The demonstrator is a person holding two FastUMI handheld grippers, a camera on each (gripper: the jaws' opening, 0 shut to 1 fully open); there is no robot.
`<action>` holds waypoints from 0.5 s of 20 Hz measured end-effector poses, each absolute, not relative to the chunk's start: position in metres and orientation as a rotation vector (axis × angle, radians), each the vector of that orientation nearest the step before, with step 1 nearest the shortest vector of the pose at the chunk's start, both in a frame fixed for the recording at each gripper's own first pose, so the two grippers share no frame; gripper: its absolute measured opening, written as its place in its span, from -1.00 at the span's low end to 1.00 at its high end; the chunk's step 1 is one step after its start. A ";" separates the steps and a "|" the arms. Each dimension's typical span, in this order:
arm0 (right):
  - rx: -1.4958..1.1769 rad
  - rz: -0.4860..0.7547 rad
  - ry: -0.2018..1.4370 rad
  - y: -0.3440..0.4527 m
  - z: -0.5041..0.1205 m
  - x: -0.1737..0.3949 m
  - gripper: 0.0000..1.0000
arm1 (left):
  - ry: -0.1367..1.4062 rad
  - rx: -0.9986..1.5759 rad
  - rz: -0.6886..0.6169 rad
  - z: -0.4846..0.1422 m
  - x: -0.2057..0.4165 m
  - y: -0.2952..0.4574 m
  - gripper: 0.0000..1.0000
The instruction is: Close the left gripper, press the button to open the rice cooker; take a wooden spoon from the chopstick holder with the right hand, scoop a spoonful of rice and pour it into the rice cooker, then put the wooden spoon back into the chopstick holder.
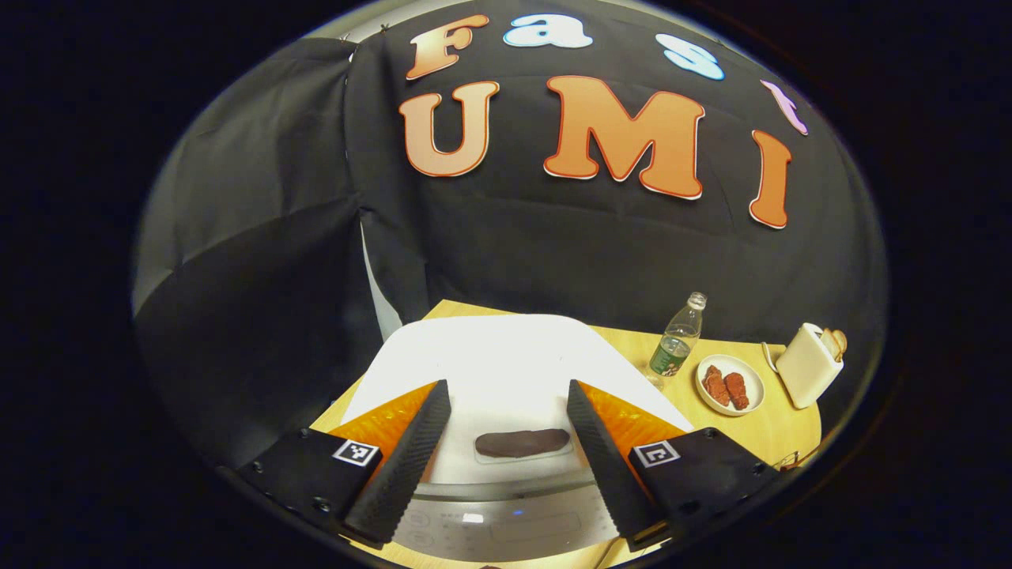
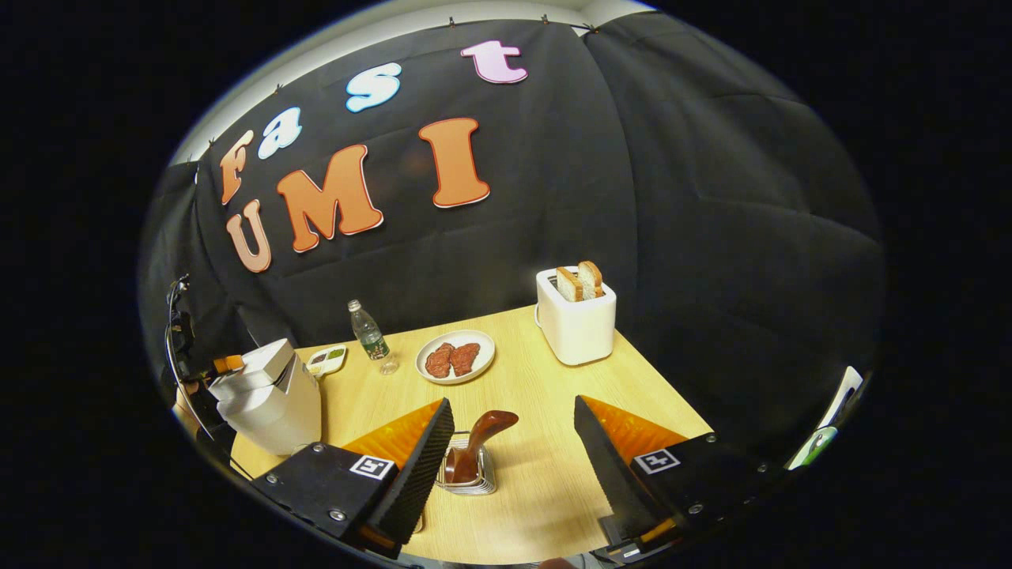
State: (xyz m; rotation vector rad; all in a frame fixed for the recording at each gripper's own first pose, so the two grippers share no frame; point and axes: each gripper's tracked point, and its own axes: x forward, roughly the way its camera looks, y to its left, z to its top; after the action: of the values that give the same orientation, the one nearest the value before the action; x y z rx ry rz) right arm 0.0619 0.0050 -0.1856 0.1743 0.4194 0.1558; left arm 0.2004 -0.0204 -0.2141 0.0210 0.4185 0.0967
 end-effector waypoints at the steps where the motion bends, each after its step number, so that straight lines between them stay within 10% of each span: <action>1: 0.169 0.159 0.425 0.004 -0.188 0.061 0.89 | 0.408 0.019 0.108 -0.219 0.200 -0.021 1.00; 10: 0.184 0.158 0.457 -0.004 -0.202 0.064 0.89 | 0.424 0.049 0.133 -0.244 0.193 -0.022 1.00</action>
State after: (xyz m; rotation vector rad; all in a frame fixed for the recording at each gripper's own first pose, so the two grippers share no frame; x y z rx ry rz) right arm 0.0636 -0.0042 -0.2018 0.1844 0.4573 0.1580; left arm 0.1925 -0.0220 -0.2442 0.0489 0.4237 0.1326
